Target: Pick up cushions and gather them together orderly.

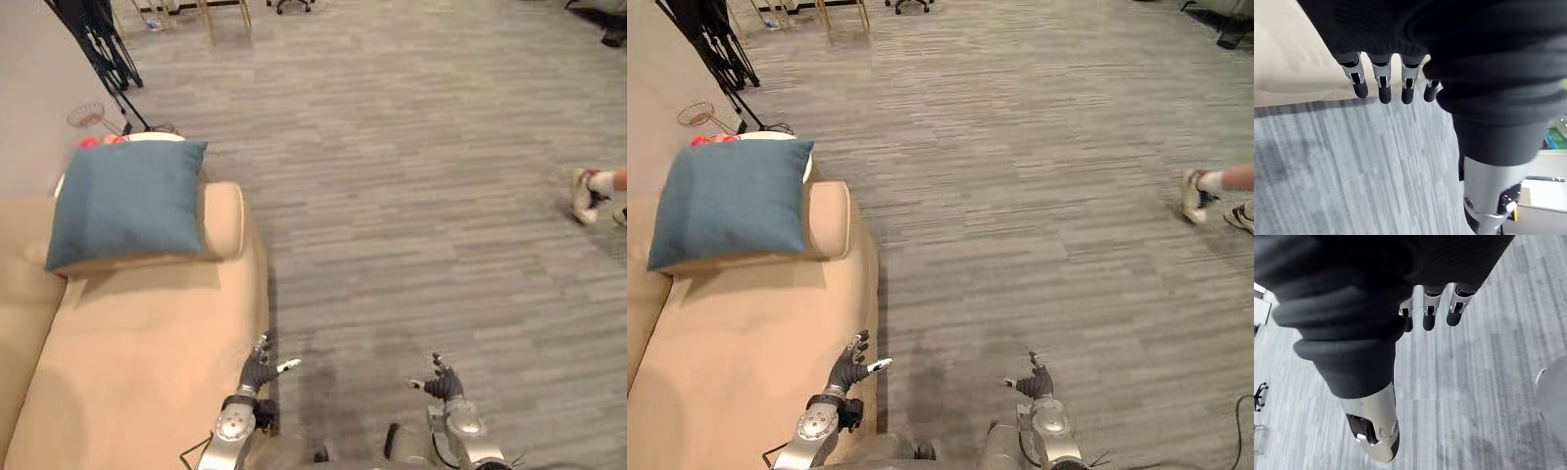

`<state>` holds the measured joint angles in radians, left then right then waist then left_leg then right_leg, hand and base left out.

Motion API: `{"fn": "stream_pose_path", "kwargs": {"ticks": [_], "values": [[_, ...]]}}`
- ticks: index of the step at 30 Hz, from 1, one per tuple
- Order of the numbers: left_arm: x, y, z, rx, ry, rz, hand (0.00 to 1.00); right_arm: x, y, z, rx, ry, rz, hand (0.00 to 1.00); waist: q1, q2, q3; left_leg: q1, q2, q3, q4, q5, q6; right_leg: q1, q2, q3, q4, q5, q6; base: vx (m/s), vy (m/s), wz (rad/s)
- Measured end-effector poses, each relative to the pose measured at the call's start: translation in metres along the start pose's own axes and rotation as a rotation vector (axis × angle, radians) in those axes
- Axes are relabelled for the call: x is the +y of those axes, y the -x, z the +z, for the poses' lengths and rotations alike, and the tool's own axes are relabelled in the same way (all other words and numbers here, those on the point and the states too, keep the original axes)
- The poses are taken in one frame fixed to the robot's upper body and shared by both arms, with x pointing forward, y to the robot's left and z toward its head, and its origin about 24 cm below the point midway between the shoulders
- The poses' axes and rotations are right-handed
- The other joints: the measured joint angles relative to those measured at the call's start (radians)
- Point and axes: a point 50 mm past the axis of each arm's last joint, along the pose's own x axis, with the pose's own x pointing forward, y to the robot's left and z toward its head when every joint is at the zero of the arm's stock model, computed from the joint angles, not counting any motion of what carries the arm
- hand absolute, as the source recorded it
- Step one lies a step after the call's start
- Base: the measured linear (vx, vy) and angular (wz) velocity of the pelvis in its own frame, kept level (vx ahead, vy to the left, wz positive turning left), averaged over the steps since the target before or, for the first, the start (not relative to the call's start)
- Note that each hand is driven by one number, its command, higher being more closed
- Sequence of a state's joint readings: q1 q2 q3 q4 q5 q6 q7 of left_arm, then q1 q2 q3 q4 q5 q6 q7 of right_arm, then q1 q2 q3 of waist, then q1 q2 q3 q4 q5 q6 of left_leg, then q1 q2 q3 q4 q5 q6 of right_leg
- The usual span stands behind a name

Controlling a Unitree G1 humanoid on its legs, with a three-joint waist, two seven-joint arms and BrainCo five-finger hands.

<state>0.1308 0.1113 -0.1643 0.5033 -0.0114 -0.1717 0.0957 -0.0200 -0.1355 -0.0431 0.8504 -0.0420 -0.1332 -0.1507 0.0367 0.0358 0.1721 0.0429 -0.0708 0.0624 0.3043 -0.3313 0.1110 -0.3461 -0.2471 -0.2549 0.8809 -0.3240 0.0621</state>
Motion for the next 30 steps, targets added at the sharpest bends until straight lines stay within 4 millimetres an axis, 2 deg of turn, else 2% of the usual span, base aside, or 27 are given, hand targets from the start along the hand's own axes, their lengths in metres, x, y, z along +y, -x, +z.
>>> {"fn": "stream_pose_path", "kwargs": {"ticks": [1,2,3,4,5,6,7,8,9,10,11,12,14,16,17,18,19,20,21,22,23,24,25,26,27,29,30], "values": [[0.001,-0.002,0.002,-0.008,-0.003,0.000,0.00,-0.001,-0.001,0.001,-0.004,0.005,-0.002,0.00,-0.002,0.009,0.003,0.018,0.006,-0.013,-0.017,0.000,-0.003,-0.026,0.022,-0.005,-0.050,0.001,-0.001,0.60,0.009,0.35],[0.000,-0.006,0.008,-0.025,-0.001,-0.002,0.00,-0.007,-0.003,0.004,-0.011,0.018,-0.010,0.00,-0.002,0.040,0.020,0.056,0.038,-0.023,-0.036,-0.009,-0.020,-0.061,0.077,0.005,-0.199,0.023,-0.003,0.58,-0.010,0.38],[0.000,-0.008,0.011,-0.034,0.003,0.000,0.00,-0.012,-0.003,0.004,-0.008,0.028,-0.021,0.00,-0.005,0.057,0.028,0.087,0.060,-0.039,-0.034,-0.021,-0.045,-0.092,0.139,0.033,-0.366,0.107,-0.004,0.71,-0.021,0.45],[0.000,-0.009,0.011,-0.032,0.007,0.005,0.00,-0.013,-0.003,0.003,-0.006,0.030,-0.023,0.00,-0.009,0.057,0.027,0.102,0.066,-0.044,-0.028,-0.030,-0.061,-0.097,0.158,0.047,-0.444,0.162,-0.008,0.78,-0.064,0.54],[0.004,-0.007,0.007,-0.017,0.008,0.027,0.00,-0.012,-0.001,-0.001,0.005,0.031,-0.020,0.00,-0.013,0.037,0.018,0.138,0.068,-0.058,-0.002,-0.061,-0.114,-0.086,0.196,0.076,-0.624,0.336,-0.042,0.73,-0.151,0.60],[0.007,-0.004,-0.002,0.015,0.005,0.040,0.00,-0.013,0.001,-0.007,0.020,0.039,-0.018,0.00,-0.018,0.029,0.013,0.158,0.072,-0.074,0.057,-0.094,-0.167,-0.084,0.205,0.104,-0.635,0.488,-0.073,0.73,-0.152,0.45],[0.003,-0.006,-0.002,0.028,0.025,0.044,0.00,-0.019,-0.001,-0.005,0.020,0.048,-0.030,0.00,-0.018,0.066,0.007,0.143,0.102,-0.085,0.111,-0.091,-0.177,-0.090,0.221,0.063,-0.584,0.479,-0.092,0.66,-0.134,0.50],[-0.002,-0.008,0.000,0.022,0.042,0.037,0.00,-0.021,-0.001,-0.003,0.014,0.047,-0.038,0.00,-0.032,0.068,0.007,0.061,0.117,-0.081,0.282,0.011,-0.220,-0.073,0.215,0.046,-0.544,0.402,-0.106,0.62,-0.104,0.33],[-0.007,-0.008,0.001,0.021,0.060,0.033,0.00,-0.023,-0.001,-0.002,0.009,0.057,-0.038,0.00,-0.025,0.065,0.009,-0.010,0.130,-0.056,0.445,0.162,-0.201,-0.022,0.215,0.042,-0.564,0.366,-0.104,0.61,-0.117,0.40],[-0.008,-0.008,0.001,0.022,0.072,0.034,0.00,-0.022,-0.001,-0.002,0.008,0.060,-0.033,0.00,-0.018,0.064,0.010,-0.047,0.155,-0.036,0.536,0.228,-0.192,0.021,0.218,0.042,-0.590,0.355,-0.104,0.73,-0.137,0.21],[-0.008,-0.008,0.000,0.027,0.081,0.036,0.00,-0.019,-0.001,-0.001,0.003,0.057,-0.028,0.00,-0.014,0.065,0.014,-0.117,0.231,0.045,0.708,0.179,-0.135,0.121,0.235,0.037,-0.652,0.347,-0.113,0.59,-0.084,0.18],[-0.007,-0.008,-0.001,0.030,0.088,0.044,0.00,-0.016,-0.001,0.001,-0.006,0.041,-0.026,0.00,-0.007,0.051,0.023,-0.158,0.258,0.086,0.763,0.135,-0.111,0.193,0.232,0.039,-0.691,0.346,-0.115,0.56,-0.067,0.15],[-0.004,-0.006,-0.002,0.035,0.091,0.055,0.00,-0.016,0.001,0.002,-0.019,0.028,-0.028,0.00,0.012,0.031,0.029,-0.223,0.261,0.112,0.738,0.096,-0.105,0.281,0.212,0.038,-0.750,0.339,-0.107,0.40,-0.007,0.07],[0.001,-0.006,-0.004,0.039,0.102,0.077,0.00,-0.019,0.001,0.003,-0.034,0.019,-0.041,0.00,0.033,0.021,0.037,-0.319,0.257,0.148,0.548,0.082,-0.112,0.349,0.181,0.006,-0.783,0.281,-0.041,0.47,0.079,0.21],[0.001,-0.005,-0.004,0.041,0.105,0.081,0.00,-0.023,0.000,0.003,-0.033,0.018,-0.053,0.00,0.034,0.040,0.038,-0.342,0.261,0.163,0.404,0.100,-0.131,0.367,0.177,-0.022,-0.781,0.261,-0.022,0.48,0.176,0.57],[0.001,-0.003,-0.007,0.052,0.108,0.082,0.00,-0.033,0.002,-0.001,-0.027,0.018,-0.082,0.00,0.029,0.077,0.031,-0.350,0.270,0.221,0.178,0.187,-0.118,0.401,0.197,-0.059,-0.777,0.228,0.007,0.42,0.186,0.91],[0.005,-0.004,-0.008,0.055,0.102,0.091,0.00,-0.032,0.005,-0.009,0.005,0.000,-0.090,0.00,0.030,0.066,0.026,-0.333,0.255,0.261,0.157,0.185,-0.080,0.425,0.170,-0.080,-0.775,0.209,0.022,0.50,0.242,1.14],[0.011,-0.002,-0.009,0.055,0.107,0.117,0.00,-0.028,0.007,-0.013,0.017,-0.008,-0.081,0.00,0.036,0.034,0.022,-0.315,0.225,0.303,0.119,0.190,-0.078,0.433,0.142,-0.102,-0.778,0.205,0.028,0.48,0.225,1.29],[0.023,0.003,-0.016,0.076,0.119,0.168,0.00,-0.023,0.005,-0.008,0.004,-0.022,-0.074,0.00,0.039,-0.008,0.020,-0.318,0.182,0.340,0.112,0.189,-0.074,0.447,0.101,-0.146,-0.779,0.176,0.053,0.37,0.184,1.13],[0.026,0.006,-0.020,0.091,0.125,0.184,0.00,-0.023,0.004,-0.007,0.001,-0.021,-0.074,0.00,0.039,-0.011,0.021,-0.324,0.168,0.337,0.126,0.175,-0.052,0.457,0.091,-0.162,-0.772,0.172,0.059,0.28,0.124,1.02],[0.029,0.011,-0.027,0.115,0.138,0.208,0.00,-0.024,0.003,-0.004,-0.006,-0.016,-0.076,0.00,0.040,-0.006,0.020,-0.318,0.153,0.320,0.131,0.145,-0.013,0.462,0.080,-0.175,-0.731,0.160,0.074,0.36,0.153,0.95],[0.032,0.018,-0.035,0.144,0.144,0.235,0.00,-0.024,0.001,-0.001,-0.013,-0.014,-0.076,0.00,0.039,-0.008,0.021,-0.283,0.129,0.294,0.115,0.113,-0.004,0.457,0.039,-0.181,-0.598,0.137,0.098,0.36,0.172,0.90],[0.032,0.021,-0.038,0.156,0.148,0.240,0.00,-0.025,0.001,-0.002,-0.014,-0.008,-0.076,0.00,0.039,-0.007,0.020,-0.265,0.115,0.277,0.106,0.108,-0.002,0.444,0.019,-0.180,-0.526,0.136,0.100,0.44,0.194,1.09],[0.034,0.025,-0.044,0.173,0.148,0.246,0.00,-0.025,0.001,-0.001,-0.016,0.001,-0.074,0.00,0.038,-0.014,0.018,-0.216,0.076,0.232,0.073,0.098,0.007,0.389,-0.041,-0.161,-0.313,0.155,0.107,0.38,0.125,1.23],[0.035,0.028,-0.046,0.183,0.142,0.250,0.00,-0.023,0.002,-0.002,-0.013,0.004,-0.065,0.00,0.034,-0.020,0.014,-0.174,0.045,0.173,0.058,0.087,0.012,0.325,-0.068,-0.107,-0.122,0.121,0.121,0.38,0.084,1.30],[0.036,0.028,-0.047,0.186,0.141,0.253,0.00,-0.022,0.004,-0.007,-0.001,0.002,-0.058,0.00,0.035,-0.020,0.013,-0.126,0.027,0.104,0.048,0.079,0.016,0.262,-0.050,-0.057,-0.037,0.071,0.091,0.41,0.009,1.32],[0.038,0.027,-0.046,0.182,0.135,0.265,0.00,-0.020,0.002,-0.002,-0.019,-0.001,-0.053,0.00,0.035,-0.018,0.013,-0.096,0.022,0.059,0.040,0.079,0.015,0.214,-0.019,-0.030,-0.064,0.047,0.080,0.37,-0.012,1.19]]}}
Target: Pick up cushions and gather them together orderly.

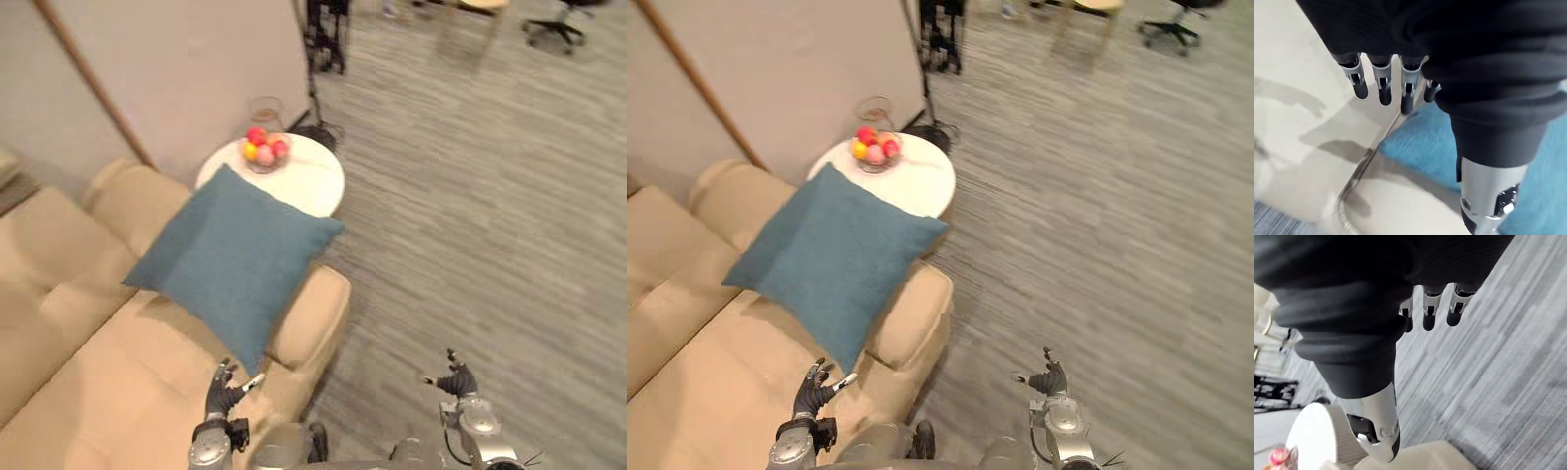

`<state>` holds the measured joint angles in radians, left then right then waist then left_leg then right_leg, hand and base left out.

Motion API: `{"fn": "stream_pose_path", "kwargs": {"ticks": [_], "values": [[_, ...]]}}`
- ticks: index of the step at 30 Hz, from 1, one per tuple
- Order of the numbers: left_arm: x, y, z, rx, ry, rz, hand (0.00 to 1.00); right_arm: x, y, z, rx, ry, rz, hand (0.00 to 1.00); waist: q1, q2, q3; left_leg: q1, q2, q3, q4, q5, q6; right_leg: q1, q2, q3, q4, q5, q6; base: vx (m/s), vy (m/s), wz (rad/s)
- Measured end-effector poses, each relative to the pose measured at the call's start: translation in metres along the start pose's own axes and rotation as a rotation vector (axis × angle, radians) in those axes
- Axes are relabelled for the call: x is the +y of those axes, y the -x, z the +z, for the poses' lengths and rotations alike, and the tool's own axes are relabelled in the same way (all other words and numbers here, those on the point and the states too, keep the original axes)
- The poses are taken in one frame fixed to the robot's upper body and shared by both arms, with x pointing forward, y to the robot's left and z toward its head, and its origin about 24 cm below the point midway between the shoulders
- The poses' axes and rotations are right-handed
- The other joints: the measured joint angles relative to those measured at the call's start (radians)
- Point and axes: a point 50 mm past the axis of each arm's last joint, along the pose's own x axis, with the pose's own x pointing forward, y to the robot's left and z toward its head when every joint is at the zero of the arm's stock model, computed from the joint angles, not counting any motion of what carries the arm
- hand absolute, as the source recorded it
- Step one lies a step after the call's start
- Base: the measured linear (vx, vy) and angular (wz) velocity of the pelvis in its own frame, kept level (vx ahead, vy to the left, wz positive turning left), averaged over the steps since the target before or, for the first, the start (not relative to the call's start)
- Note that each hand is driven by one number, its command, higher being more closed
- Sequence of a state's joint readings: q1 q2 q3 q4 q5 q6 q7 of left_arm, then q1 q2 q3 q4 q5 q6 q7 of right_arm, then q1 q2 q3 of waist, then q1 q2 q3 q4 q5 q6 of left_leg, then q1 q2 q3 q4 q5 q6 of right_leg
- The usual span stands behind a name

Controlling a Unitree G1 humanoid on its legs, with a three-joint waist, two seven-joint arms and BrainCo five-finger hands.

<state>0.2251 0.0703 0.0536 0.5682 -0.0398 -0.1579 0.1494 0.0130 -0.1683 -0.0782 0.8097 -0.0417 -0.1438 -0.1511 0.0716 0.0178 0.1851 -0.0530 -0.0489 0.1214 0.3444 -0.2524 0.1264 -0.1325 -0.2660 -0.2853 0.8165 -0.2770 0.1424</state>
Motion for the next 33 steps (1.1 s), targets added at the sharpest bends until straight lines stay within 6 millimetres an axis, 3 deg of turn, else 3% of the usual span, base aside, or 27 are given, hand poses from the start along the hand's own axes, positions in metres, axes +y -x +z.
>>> {"fn": "stream_pose_path", "kwargs": {"ticks": [2,5,7,8,9,10,11,14,15,16,18,19,22,25,30,33], "values": [[-0.002,-0.003,0.004,-0.012,0.014,0.004,0.00,-0.002,-0.001,0.002,-0.008,0.000,-0.005,0.00,-0.003,0.010,-0.002,0.023,-0.001,-0.081,-0.007,-0.004,-0.007,-0.058,0.058,0.060,-0.108,-0.011,-0.017,0.34,-0.077,1.29],[-0.012,-0.013,0.024,-0.068,0.052,-0.007,0.00,-0.005,0.002,-0.001,-0.007,-0.011,-0.018,0.00,-0.009,0.015,-0.005,0.047,-0.001,-0.250,-0.002,-0.024,-0.042,-0.143,0.174,0.274,-0.318,0.005,-0.005,0.31,-0.173,1.56],[-0.018,-0.016,0.033,-0.095,0.060,-0.019,0.00,-0.005,0.007,-0.006,-0.002,-0.037,-0.024,0.00,-0.037,0.010,-0.007,0.043,-0.007,-0.381,0.048,-0.048,-0.083,-0.153,0.213,0.441,-0.453,0.084,0.017,0.31,-0.341,2.07],[-0.016,-0.017,0.034,-0.100,0.055,-0.018,0.00,-0.005,0.010,-0.009,0.006,-0.046,-0.028,0.00,-0.044,0.002,-0.008,0.032,-0.015,-0.403,0.064,-0.057,-0.098,-0.144,0.208,0.466,-0.489,0.113,0.019,0.26,-0.376,2.33],[-0.017,-0.017,0.034,-0.104,0.050,-0.024,0.00,-0.007,0.015,-0.017,0.027,-0.071,-0.048,0.00,-0.060,-0.018,-0.010,0.028,-0.030,-0.447,0.104,-0.085,-0.136,-0.131,0.178,0.450,-0.476,0.207,0.003,0.29,-0.489,2.10],[-0.028,-0.014,0.033,-0.097,0.077,-0.043,0.00,-0.013,0.020,-0.024,0.044,-0.088,-0.081,0.00,-0.053,0.005,-0.015,0.010,0.005,-0.460,0.133,-0.095,-0.148,-0.126,0.180,0.360,-0.429,0.168,-0.031,0.25,-0.402,1.91],[-0.030,-0.013,0.032,-0.094,0.084,-0.047,0.00,-0.017,0.021,-0.024,0.038,-0.098,-0.094,0.00,-0.050,0.014,-0.020,0.009,0.020,-0.456,0.136,-0.092,-0.152,-0.126,0.180,0.332,-0.422,0.160,-0.040,0.26,-0.443,1.49],[-0.032,-0.010,0.028,-0.081,0.084,-0.054,0.00,-0.016,0.020,-0.011,-0.023,-0.141,-0.103,0.00,-0.043,0.021,-0.024,0.002,0.103,-0.364,0.047,-0.048,-0.226,-0.106,0.177,0.214,-0.402,0.135,-0.072,0.09,-0.275,1.09],[-0.034,-0.009,0.028,-0.081,0.083,-0.062,0.00,-0.016,0.020,-0.009,-0.027,-0.158,-0.109,0.00,-0.036,0.020,-0.023,-0.005,0.143,-0.275,0.013,-0.034,-0.240,-0.091,0.174,0.174,-0.417,0.138,-0.078,0.00,-0.228,1.04],[-0.036,-0.009,0.028,-0.081,0.082,-0.066,0.00,-0.017,0.020,-0.010,-0.025,-0.162,-0.112,0.00,-0.034,0.020,-0.023,-0.009,0.172,-0.198,-0.003,-0.029,-0.236,-0.079,0.174,0.152,-0.432,0.141,-0.083,-0.04,-0.158,0.91],[-0.033,-0.010,0.025,-0.069,0.071,-0.063,0.00,-0.018,0.020,-0.013,-0.006,-0.169,-0.119,0.00,-0.032,0.002,-0.027,-0.007,0.240,0.038,-0.047,0.016,-0.188,-0.056,0.151,0.108,-0.480,0.149,-0.093,-0.08,-0.090,0.67],[-0.033,-0.010,0.024,-0.064,0.068,-0.062,0.00,-0.019,0.020,-0.015,0.000,-0.172,-0.126,0.00,-0.037,0.001,-0.027,-0.006,0.250,0.086,-0.058,0.031,-0.192,-0.048,0.141,0.095,-0.491,0.153,-0.088,-0.09,-0.014,0.60],[-0.021,-0.009,0.014,-0.034,0.034,-0.042,0.00,-0.017,0.021,-0.023,0.038,-0.180,-0.127,0.00,-0.052,-0.011,-0.045,-0.004,0.236,0.139,-0.114,0.080,-0.215,-0.020,0.124,0.095,-0.585,0.208,-0.060,-0.08,0.120,0.19],[-0.002,-0.012,0.016,-0.043,-0.031,-0.020,0.00,-0.023,0.024,-0.023,0.030,-0.187,-0.152,0.00,-0.057,-0.034,-0.063,0.004,0.202,0.143,-0.171,0.114,-0.208,0.010,0.121,0.103,-0.691,0.274,-0.049,0.01,0.097,-0.03],[0.015,-0.019,0.027,-0.079,-0.078,-0.003,0.00,-0.053,0.019,0.016,-0.145,-0.131,-0.215,0.00,-0.061,-0.027,-0.077,0.031,0.172,0.157,-0.207,0.124,-0.205,0.028,0.114,0.124,-0.733,0.296,-0.042,0.02,0.053,-0.09],[0.016,-0.029,0.048,-0.141,-0.092,-0.002,0.00,-0.070,0.009,0.058,-0.289,-0.096,-0.245,0.00,-0.068,-0.027,-0.077,0.030,0.169,0.152,-0.249,0.151,-0.209,0.021,0.119,0.114,-0.750,0.304,-0.049,0.02,-0.002,0.05]]}}
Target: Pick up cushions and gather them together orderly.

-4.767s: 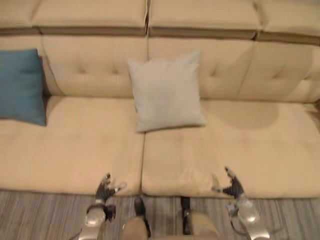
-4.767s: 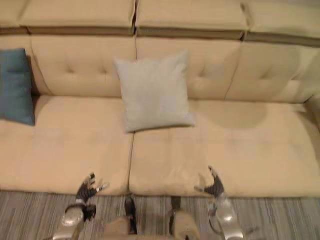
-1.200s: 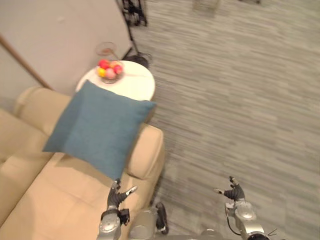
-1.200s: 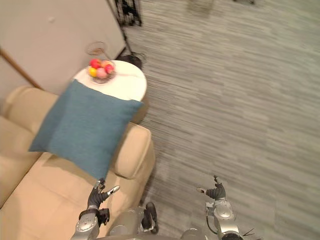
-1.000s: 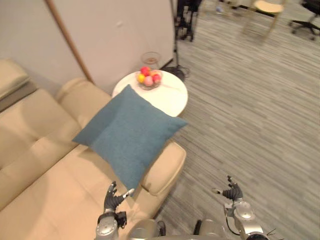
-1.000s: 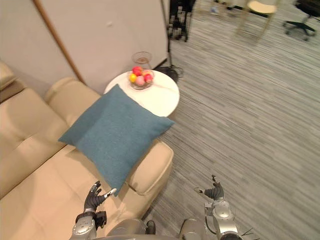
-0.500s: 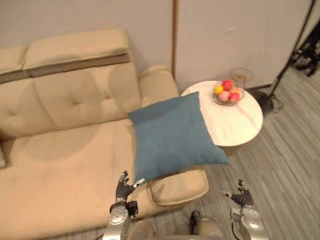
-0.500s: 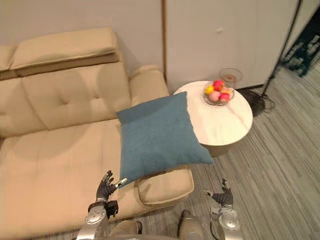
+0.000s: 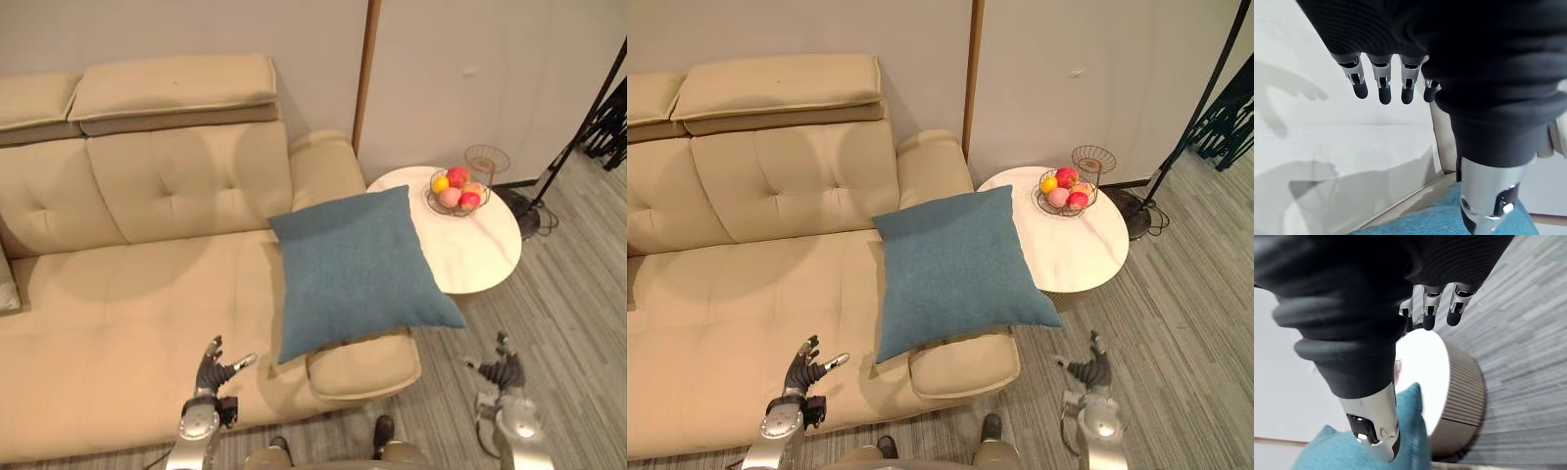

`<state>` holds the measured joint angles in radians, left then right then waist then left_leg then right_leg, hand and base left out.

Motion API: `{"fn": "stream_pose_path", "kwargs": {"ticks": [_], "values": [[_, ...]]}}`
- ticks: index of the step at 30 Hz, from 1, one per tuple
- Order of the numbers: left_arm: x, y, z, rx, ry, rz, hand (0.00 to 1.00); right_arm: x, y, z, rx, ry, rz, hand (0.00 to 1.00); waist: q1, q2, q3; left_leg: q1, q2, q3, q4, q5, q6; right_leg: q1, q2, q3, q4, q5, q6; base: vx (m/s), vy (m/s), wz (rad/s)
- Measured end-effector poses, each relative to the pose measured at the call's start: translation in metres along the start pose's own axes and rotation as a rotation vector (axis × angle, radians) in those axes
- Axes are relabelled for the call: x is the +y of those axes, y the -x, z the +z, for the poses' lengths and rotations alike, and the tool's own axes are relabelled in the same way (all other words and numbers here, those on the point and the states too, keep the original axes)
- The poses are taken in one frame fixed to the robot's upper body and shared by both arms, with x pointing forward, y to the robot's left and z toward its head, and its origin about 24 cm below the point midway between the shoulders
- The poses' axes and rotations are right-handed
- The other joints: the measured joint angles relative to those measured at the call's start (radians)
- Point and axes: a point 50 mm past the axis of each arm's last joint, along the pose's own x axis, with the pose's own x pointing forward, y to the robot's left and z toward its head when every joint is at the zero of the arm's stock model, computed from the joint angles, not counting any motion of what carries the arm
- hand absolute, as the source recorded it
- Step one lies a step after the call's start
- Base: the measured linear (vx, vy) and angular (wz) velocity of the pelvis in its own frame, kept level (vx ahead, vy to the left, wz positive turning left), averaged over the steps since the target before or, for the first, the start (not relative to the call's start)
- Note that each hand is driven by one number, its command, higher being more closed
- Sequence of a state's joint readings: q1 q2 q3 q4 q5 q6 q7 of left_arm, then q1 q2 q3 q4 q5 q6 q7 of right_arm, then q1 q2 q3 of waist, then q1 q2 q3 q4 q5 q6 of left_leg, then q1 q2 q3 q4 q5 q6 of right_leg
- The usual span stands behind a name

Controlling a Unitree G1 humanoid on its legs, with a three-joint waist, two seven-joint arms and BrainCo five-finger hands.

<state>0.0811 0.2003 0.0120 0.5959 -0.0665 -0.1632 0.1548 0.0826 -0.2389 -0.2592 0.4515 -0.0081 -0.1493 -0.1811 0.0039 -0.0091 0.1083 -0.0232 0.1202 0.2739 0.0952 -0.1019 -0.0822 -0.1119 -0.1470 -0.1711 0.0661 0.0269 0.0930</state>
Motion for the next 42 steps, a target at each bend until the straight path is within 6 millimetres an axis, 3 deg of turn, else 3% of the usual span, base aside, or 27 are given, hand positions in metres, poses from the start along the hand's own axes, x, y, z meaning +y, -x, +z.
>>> {"fn": "stream_pose_path", "kwargs": {"ticks": [4,7,9,12,14,15,16,17,21,26,30,34,39,42], "values": [[-0.006,-0.019,0.036,-0.108,0.012,-0.008,0.00,0.017,-0.029,0.057,-0.180,-0.010,0.025,0.00,-0.018,-0.001,0.004,-0.042,0.002,-0.005,-0.047,0.040,-0.006,-0.054,0.008,-0.013,-0.005,0.011,-0.012,-0.01,-0.033,0.08],[-0.023,-0.036,0.081,-0.227,0.044,-0.046,0.00,0.050,-0.042,0.104,-0.318,-0.004,0.121,0.00,-0.015,-0.008,0.058,-0.087,0.016,-0.015,-0.036,0.050,-0.010,-0.088,0.022,-0.004,-0.003,0.027,-0.031,-0.04,-0.032,0.08],[-0.037,-0.048,0.121,-0.325,0.073,-0.083,0.00,0.078,-0.050,0.141,-0.403,0.005,0.196,0.00,-0.013,-0.013,0.097,-0.158,0.023,-0.025,0.000,0.054,-0.010,-0.144,0.026,0.006,0.000,0.044,-0.046,-0.08,-0.035,0.09],[-0.052,-0.062,0.175,-0.419,0.106,-0.099,0.00,0.103,-0.059,0.193,-0.495,0.006,0.239,0.00,0.000,-0.012,0.192,-0.222,0.027,-0.030,0.040,0.060,-0.009,-0.192,0.024,0.009,0.002,0.067,-0.051,-0.11,-0.030,0.05],[-0.059,-0.065,0.199,-0.452,0.137,-0.107,0.00,0.108,-0.063,0.211,-0.509,-0.019,0.214,0.00,0.006,-0.012,0.222,-0.258,0.027,-0.037,0.058,0.061,-0.009,-0.217,0.023,0.008,0.002,0.075,-0.052,-0.10,-0.009,0.08],[-0.066,-0.066,0.218,-0.473,0.172,-0.111,1.00,0.111,-0.067,0.224,-0.511,-0.040,0.187,0.00,0.004,-0.012,0.250,-0.281,0.026,-0.044,0.061,0.072,-0.010,-0.233,0.021,0.008,0.003,0.084,-0.059,-0.09,-0.005,0.13],[-0.070,-0.067,0.225,-0.476,0.192,-0.117,1.00,0.112,-0.068,0.229,-0.510,-0.042,0.177,0.00,0.002,-0.012,0.262,-0.288,0.025,-0.048,0.061,0.077,-0.009,-0.239,0.020,0.008,0.004,0.085,-0.059,-0.10,-0.005,0.18],[-0.076,-0.066,0.234,-0.480,0.207,-0.132,1.00,0.116,-0.069,0.236,-0.505,-0.049,0.173,1.00,-0.007,-0.012,0.275,-0.296,0.025,-0.054,0.061,0.082,-0.009,-0.244,0.019,0.007,0.005,0.085,-0.059,-0.06,-0.002,0.11],[-0.088,-0.062,0.258,-0.523,0.230,-0.148,1.00,0.124,-0.065,0.256,-0.542,-0.045,0.174,1.00,-0.021,-0.012,0.285,-0.325,0.026,-0.052,0.049,0.101,-0.015,-0.290,0.021,0.017,0.023,0.085,-0.059,-0.08,-0.019,-0.02],[-0.076,-0.049,0.287,-0.641,0.308,-0.129,1.00,0.119,-0.056,0.266,-0.618,-0.073,0.172,1.00,-0.019,-0.007,0.293,-0.318,0.039,-0.049,0.001,0.137,-0.031,-0.315,0.034,0.032,0.034,0.085,-0.060,-0.07,-0.038,-0.05],[-0.072,-0.033,0.300,-0.755,0.347,-0.152,1.00,0.115,-0.044,0.257,-0.648,-0.135,0.193,1.00,-0.018,-0.007,0.293,-0.291,0.040,-0.033,-0.028,0.148,-0.032,-0.312,0.040,0.044,0.035,0.085,-0.060,-0.01,-0.021,-0.11],[-0.072,-0.017,0.288,-0.801,0.381,-0.186,1.00,0.119,-0.028,0.227,-0.621,-0.194,0.243,1.00,-0.025,-0.005,0.292,-0.235,0.039,-0.025,-0.047,0.148,-0.032,-0.268,0.042,0.055,0.031,0.084,-0.059,0.07,0.017,-0.08],[-0.064,-0.004,0.232,-0.738,0.402,-0.179,1.00,0.127,0.009,0.193,-0.625,-0.206,0.350,1.00,-0.034,0.001,0.281,-0.145,0.038,-0.023,-0.063,0.140,-0.033,-0.165,0.052,0.059,0.003,0.076,-0.048,0.06,0.023,0.06],[-0.056,0.003,0.185,-0.637,0.401,-0.149,1.00,0.134,0.030,0.173,-0.606,-0.196,0.441,1.00,-0.023,0.010,0.226,-0.097,0.038,-0.022,-0.080,0.135,-0.033,-0.111,0.057,0.061,-0.027,0.075,-0.047,0.04,0.022,0.02]]}}
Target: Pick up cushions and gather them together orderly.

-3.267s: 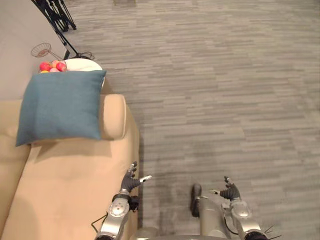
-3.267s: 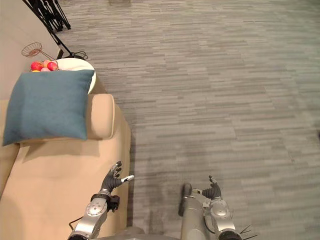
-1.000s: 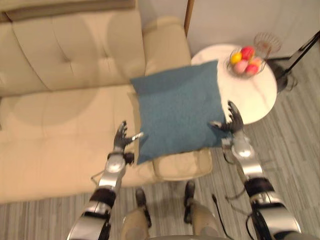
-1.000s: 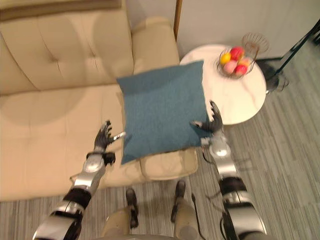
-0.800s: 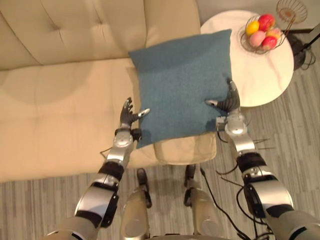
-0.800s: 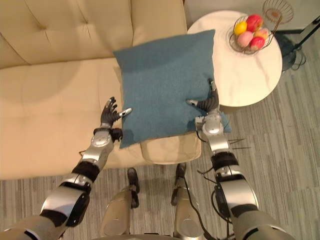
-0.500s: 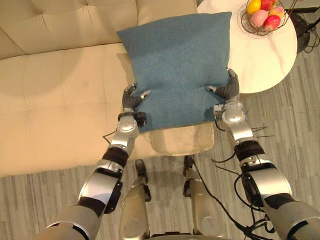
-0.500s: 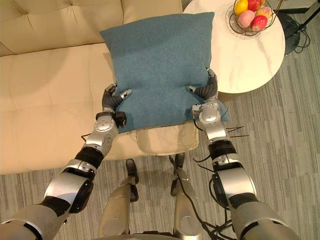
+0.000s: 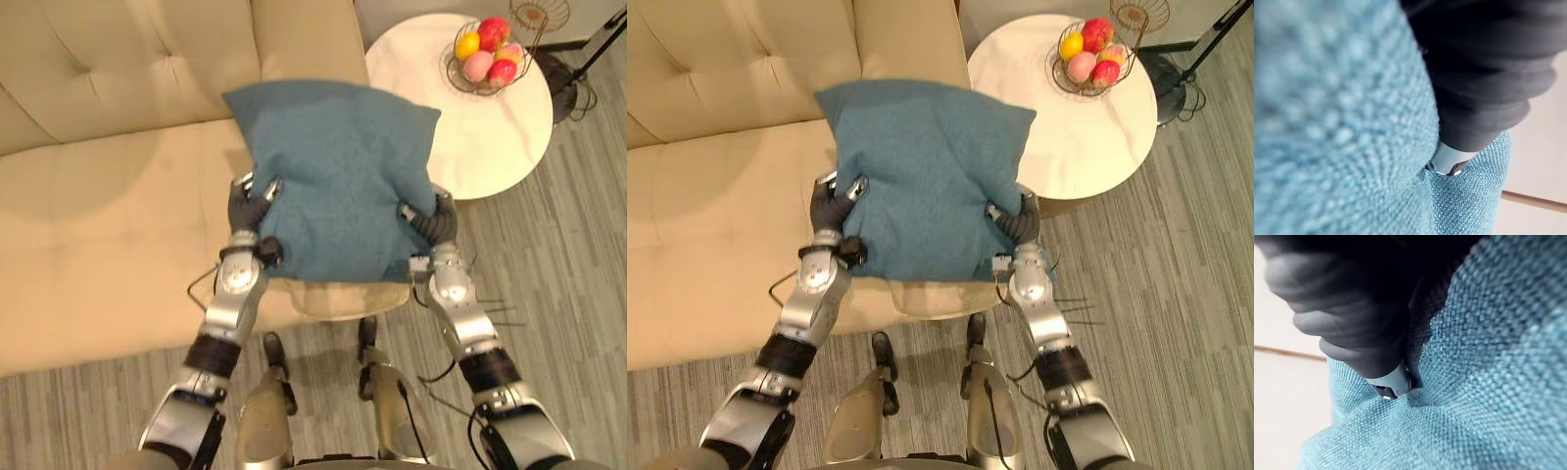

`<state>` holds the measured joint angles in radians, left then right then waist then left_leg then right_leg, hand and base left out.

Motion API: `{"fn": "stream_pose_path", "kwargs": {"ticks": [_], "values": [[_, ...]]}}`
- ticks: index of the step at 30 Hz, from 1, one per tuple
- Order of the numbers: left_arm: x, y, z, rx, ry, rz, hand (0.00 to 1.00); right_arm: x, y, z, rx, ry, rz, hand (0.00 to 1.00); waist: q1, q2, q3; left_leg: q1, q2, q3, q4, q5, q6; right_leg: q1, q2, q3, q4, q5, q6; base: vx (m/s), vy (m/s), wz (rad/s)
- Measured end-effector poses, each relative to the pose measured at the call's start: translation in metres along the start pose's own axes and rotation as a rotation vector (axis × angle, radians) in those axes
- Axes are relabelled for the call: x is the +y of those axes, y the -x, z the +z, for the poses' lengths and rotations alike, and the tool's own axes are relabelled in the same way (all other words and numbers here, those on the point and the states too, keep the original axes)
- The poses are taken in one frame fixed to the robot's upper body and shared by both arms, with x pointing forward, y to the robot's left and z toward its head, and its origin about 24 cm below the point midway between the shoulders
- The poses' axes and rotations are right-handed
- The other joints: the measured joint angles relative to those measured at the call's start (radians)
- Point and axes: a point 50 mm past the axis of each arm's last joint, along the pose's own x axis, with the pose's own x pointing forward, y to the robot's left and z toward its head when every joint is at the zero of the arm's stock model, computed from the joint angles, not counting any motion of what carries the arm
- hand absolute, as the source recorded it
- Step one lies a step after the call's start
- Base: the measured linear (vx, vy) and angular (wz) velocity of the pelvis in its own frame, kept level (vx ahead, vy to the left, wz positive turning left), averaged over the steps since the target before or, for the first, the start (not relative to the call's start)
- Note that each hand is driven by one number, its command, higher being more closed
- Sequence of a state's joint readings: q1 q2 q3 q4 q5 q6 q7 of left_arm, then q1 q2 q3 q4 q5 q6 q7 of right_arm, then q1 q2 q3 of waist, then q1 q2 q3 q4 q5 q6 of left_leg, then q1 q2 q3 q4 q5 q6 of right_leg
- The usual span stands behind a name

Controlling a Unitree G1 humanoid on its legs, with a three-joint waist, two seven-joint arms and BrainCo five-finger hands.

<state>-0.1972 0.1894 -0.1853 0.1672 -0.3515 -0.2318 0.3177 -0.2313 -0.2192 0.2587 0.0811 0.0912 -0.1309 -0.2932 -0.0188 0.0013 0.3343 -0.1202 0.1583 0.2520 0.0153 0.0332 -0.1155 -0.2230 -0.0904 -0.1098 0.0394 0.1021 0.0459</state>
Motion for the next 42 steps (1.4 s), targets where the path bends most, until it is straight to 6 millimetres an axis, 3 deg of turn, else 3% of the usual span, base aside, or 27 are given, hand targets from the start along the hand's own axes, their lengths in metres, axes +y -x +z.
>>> {"fn": "stream_pose_path", "kwargs": {"ticks": [5,7,11,13,14,15,16,17,19,21,23,24,25,26,27,29,30,32,33,36,42], "values": [[0.017,0.059,-0.023,0.099,0.040,0.072,1.00,0.013,0.034,-0.009,0.046,-0.077,0.076,1.00,0.019,0.016,-0.123,0.098,-0.005,0.013,-0.054,0.000,0.000,0.072,0.001,0.007,-0.008,-0.010,0.014,0.04,0.031,-0.03],[0.022,0.074,-0.022,0.096,0.041,0.088,1.00,0.018,0.044,-0.005,0.023,-0.113,0.109,1.00,0.041,0.007,-0.155,0.117,-0.009,0.032,-0.054,-0.002,0.002,0.079,0.000,0.032,-0.009,-0.010,0.014,-0.04,0.037,-0.22],[0.027,0.086,-0.024,0.107,0.020,0.101,1.00,0.027,0.045,-0.001,0.005,-0.142,0.133,1.00,0.060,-0.005,-0.165,0.092,-0.017,0.061,-0.011,-0.021,0.013,0.056,-0.010,0.074,-0.001,0.003,0.032,-0.11,0.025,-0.24],[0.027,0.086,-0.024,0.107,0.006,0.096,1.00,0.027,0.045,-0.001,0.005,-0.140,0.134,1.00,0.060,-0.008,-0.167,0.040,-0.015,0.051,0.077,-0.041,0.041,0.025,-0.019,0.090,0.020,0.030,0.074,-0.13,0.034,-0.08],[0.027,0.086,-0.024,0.107,0.005,0.090,1.00,0.027,0.045,-0.001,0.005,-0.135,0.135,1.00,0.057,0.008,-0.167,0.000,0.015,0.046,0.110,-0.048,0.056,0.013,-0.009,0.115,0.051,0.034,0.128,-0.17,0.012,0.36],[0.026,0.085,-0.026,0.112,-0.004,0.074,1.00,0.026,0.046,-0.003,0.015,-0.133,0.132,1.00,0.045,0.009,-0.165,-0.024,0.022,0.007,0.147,-0.050,0.060,-0.037,-0.013,0.145,0.346,-0.143,0.058,-0.16,-0.003,0.69],[0.026,0.085,-0.026,0.111,-0.008,0.070,1.00,0.026,0.048,-0.005,0.021,-0.133,0.131,1.00,0.035,0.006,-0.166,-0.022,0.017,-0.027,0.161,-0.049,0.060,-0.036,-0.016,0.149,0.470,-0.207,0.058,-0.07,-0.047,1.19],[0.028,0.088,-0.027,0.122,-0.014,0.072,1.00,0.026,0.049,-0.006,0.029,-0.132,0.131,1.00,0.036,0.002,-0.167,-0.023,0.001,-0.075,0.174,-0.038,0.059,0.002,-0.016,0.167,0.596,-0.278,0.090,-0.07,-0.132,1.17],[0.029,0.089,-0.027,0.123,-0.017,0.076,1.00,0.027,0.049,-0.005,0.021,-0.128,0.139,1.00,0.069,-0.023,-0.190,-0.062,-0.015,-0.123,0.179,-0.014,0.050,0.068,-0.007,0.169,0.537,-0.340,0.066,-0.17,-0.197,0.89],[0.028,0.087,-0.024,0.104,-0.009,0.074,1.00,0.026,0.042,0.002,-0.032,-0.117,0.150,1.00,0.094,0.004,-0.214,-0.156,-0.011,-0.200,0.109,0.078,0.052,0.088,0.030,0.151,0.353,-0.373,0.031,-0.24,-0.164,0.84],[0.022,0.087,-0.026,0.114,0.020,0.079,1.00,0.021,0.037,-0.001,-0.031,-0.081,0.154,1.00,0.088,0.073,-0.194,-0.186,0.020,-0.252,0.031,0.119,0.047,0.075,0.075,0.083,0.324,-0.346,0.005,-0.32,-0.175,0.95],[0.020,0.089,-0.028,0.131,0.030,0.079,1.00,0.018,0.039,-0.013,0.021,-0.057,0.148,1.00,0.088,0.085,-0.194,-0.166,0.038,-0.222,-0.034,0.093,0.069,0.078,0.083,0.042,0.323,-0.330,-0.014,-0.38,-0.197,1.01],[0.018,0.089,-0.029,0.137,0.031,0.068,1.00,0.015,0.040,-0.019,0.049,-0.048,0.137,1.00,0.086,0.077,-0.191,-0.165,0.040,-0.188,-0.042,0.041,0.102,0.079,0.072,0.023,0.319,-0.322,-0.027,-0.28,-0.087,1.06],[0.014,0.088,-0.030,0.142,0.034,0.037,1.00,0.008,0.040,-0.027,0.083,-0.034,0.107,1.00,0.083,0.054,-0.179,-0.187,0.039,-0.105,0.003,-0.021,0.120,0.077,0.030,-0.023,0.306,-0.314,-0.041,-0.32,-0.093,1.11],[0.007,0.091,-0.033,0.160,0.036,-0.004,1.00,0.002,0.041,-0.033,0.111,-0.025,0.078,1.00,0.071,0.036,-0.176,-0.212,0.019,-0.041,0.117,-0.017,0.127,0.080,-0.013,-0.061,0.283,-0.298,-0.050,-0.23,-0.041,1.10],[0.001,0.093,-0.036,0.176,0.045,-0.033,1.00,-0.004,0.045,-0.036,0.125,-0.016,0.055,1.00,0.048,0.012,-0.180,-0.206,-0.016,0.008,0.264,-0.024,0.122,0.094,-0.053,-0.092,0.210,-0.247,-0.044,-0.16,-0.043,0.80],[0.000,0.093,-0.036,0.176,0.047,-0.038,1.00,-0.005,0.045,-0.036,0.126,-0.012,0.053,1.00,0.040,0.020,-0.184,-0.186,-0.018,0.010,0.285,-0.026,0.120,0.098,-0.053,-0.096,0.181,-0.226,-0.042,-0.20,0.034,0.38],[-0.003,0.094,-0.038,0.183,0.056,-0.047,1.00,-0.006,0.047,-0.037,0.130,-0.013,0.046,1.00,0.033,0.060,-0.209,-0.052,-0.016,0.016,0.184,-0.067,0.070,0.098,-0.022,-0.096,0.103,-0.175,-0.024,-0.11,0.100,0.06],[-0.003,0.089,-0.039,0.182,0.044,-0.061,1.00,-0.006,0.047,-0.037,0.134,-0.028,0.028,1.00,0.031,0.051,-0.206,-0.008,-0.028,0.019,0.083,-0.047,0.047,0.098,-0.020,-0.085,0.076,-0.157,-0.010,-0.06,0.091,0.10],[0.003,0.091,-0.046,0.214,0.010,-0.064,1.00,-0.002,0.054,-0.042,0.160,-0.060,0.018,1.00,0.039,0.010,-0.217,-0.027,-0.036,0.018,0.129,-0.058,0.074,0.134,-0.025,-0.087,0.016,-0.092,0.007,-0.05,0.086,0.12],[0.006,0.092,-0.047,0.222,-0.006,-0.068,1.00,0.001,0.056,-0.043,0.169,-0.076,0.024,1.00,0.047,-0.009,-0.230,-0.080,-0.048,-0.006,0.220,-0.117,0.090,0.141,-0.049,-0.119,0.020,-0.107,0.029,-0.04,0.088,0.16]]}}
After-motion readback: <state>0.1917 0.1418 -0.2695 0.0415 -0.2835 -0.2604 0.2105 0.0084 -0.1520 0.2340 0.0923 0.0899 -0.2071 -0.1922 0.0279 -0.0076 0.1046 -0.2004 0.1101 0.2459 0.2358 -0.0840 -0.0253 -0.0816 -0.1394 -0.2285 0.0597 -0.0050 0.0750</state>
